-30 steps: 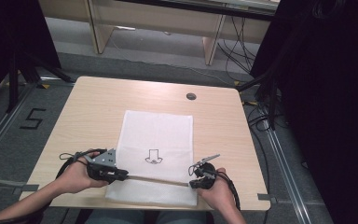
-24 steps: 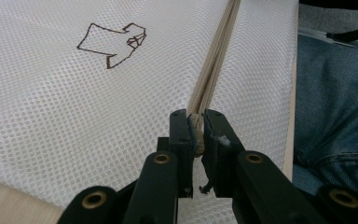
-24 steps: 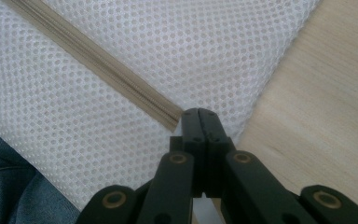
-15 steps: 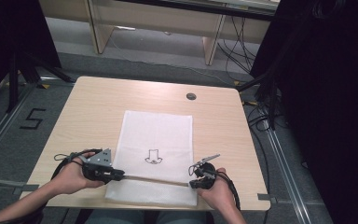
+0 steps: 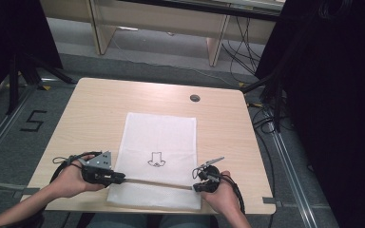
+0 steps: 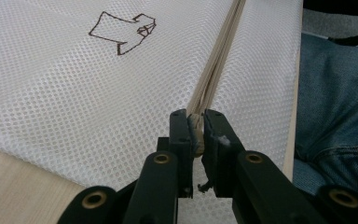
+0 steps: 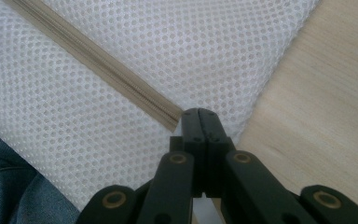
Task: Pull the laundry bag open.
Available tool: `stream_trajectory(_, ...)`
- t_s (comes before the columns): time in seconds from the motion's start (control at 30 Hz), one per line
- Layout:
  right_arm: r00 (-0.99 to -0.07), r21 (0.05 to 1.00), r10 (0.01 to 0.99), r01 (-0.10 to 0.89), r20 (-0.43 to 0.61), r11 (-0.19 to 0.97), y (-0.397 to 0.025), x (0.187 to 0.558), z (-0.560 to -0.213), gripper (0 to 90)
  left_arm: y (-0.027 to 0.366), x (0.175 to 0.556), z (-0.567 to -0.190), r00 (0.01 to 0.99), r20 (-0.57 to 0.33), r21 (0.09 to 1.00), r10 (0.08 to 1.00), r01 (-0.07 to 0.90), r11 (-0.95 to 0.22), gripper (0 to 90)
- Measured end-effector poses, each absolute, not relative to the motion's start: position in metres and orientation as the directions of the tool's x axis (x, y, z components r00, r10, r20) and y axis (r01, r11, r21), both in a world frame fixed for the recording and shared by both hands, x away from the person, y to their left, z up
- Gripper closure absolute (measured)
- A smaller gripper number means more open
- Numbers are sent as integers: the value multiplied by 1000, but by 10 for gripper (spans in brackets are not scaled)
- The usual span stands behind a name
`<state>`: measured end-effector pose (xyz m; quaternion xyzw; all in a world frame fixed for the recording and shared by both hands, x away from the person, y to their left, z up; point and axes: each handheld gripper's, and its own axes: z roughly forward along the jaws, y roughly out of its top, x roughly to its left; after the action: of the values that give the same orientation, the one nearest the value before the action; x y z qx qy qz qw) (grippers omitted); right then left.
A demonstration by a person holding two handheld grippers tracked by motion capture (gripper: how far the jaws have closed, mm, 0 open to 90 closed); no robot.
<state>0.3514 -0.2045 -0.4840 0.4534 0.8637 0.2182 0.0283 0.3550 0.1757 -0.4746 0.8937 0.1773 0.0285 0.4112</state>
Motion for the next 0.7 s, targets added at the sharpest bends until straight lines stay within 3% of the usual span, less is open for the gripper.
stream_trajectory(0.7, -567, 384, 810, 788, 151, 481, -203, 350, -483, 900, 204, 355, -479, 913, -61, 716, 404, 322, -620, 820)
